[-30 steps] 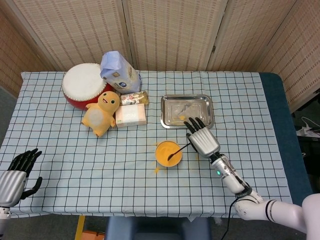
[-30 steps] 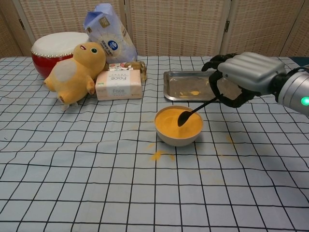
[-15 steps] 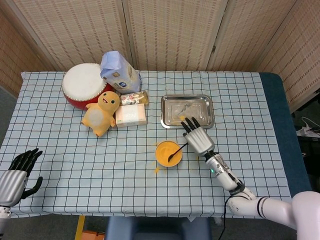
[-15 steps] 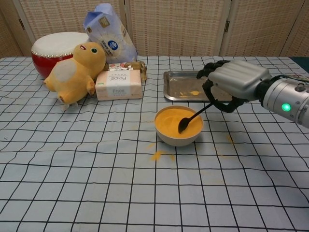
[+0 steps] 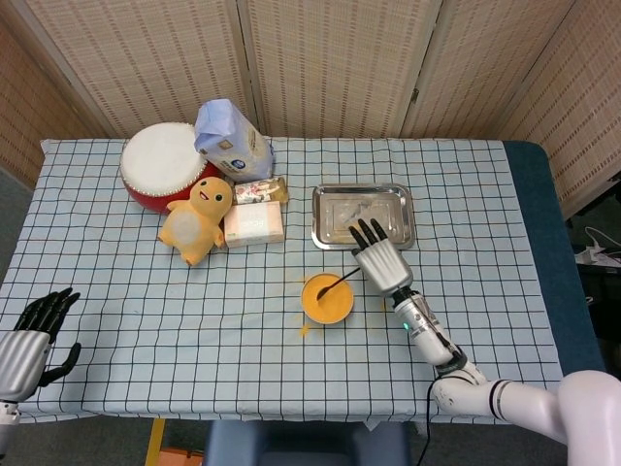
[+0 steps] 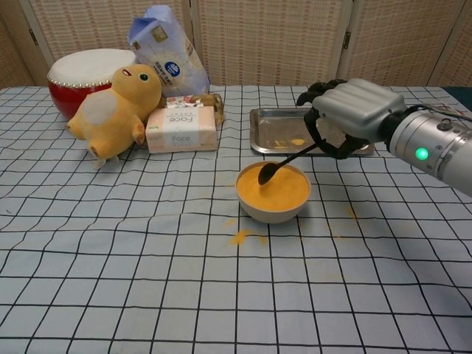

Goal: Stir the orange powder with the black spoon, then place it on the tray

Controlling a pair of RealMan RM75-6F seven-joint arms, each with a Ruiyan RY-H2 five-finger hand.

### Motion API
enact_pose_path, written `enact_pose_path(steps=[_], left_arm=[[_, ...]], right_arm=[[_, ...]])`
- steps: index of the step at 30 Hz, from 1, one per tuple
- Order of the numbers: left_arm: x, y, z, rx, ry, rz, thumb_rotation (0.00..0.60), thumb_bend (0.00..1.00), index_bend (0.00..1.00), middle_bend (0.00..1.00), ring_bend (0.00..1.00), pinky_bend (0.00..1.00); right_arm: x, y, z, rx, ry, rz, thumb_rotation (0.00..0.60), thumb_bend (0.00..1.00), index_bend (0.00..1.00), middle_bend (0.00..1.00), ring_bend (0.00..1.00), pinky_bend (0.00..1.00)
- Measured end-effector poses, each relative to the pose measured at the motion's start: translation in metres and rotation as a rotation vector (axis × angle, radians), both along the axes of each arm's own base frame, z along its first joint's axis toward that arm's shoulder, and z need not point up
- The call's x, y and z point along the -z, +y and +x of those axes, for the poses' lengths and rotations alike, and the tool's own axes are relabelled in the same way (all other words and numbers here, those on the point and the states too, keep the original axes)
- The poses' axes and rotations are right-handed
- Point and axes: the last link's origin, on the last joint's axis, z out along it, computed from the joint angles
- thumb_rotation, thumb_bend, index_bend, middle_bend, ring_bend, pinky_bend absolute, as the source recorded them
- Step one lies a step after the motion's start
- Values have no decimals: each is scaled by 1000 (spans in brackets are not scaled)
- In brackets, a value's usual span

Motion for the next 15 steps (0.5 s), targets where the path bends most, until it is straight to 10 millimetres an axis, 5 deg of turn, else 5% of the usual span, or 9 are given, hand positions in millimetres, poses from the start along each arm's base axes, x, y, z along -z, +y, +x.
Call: enact_pose_path(steps=[7,15], left_arm=[[2,-1,1,4,4,-4,600,461,0,0,0,92],[2,-1,2,7,4,-4,600,462,0,0,0,92]], right_arm=[[-14,17,-10,-20,16,28,600,403,835,114,0,101],[-8,18,-15,-15,83,51,600,403,839,114,0,101]])
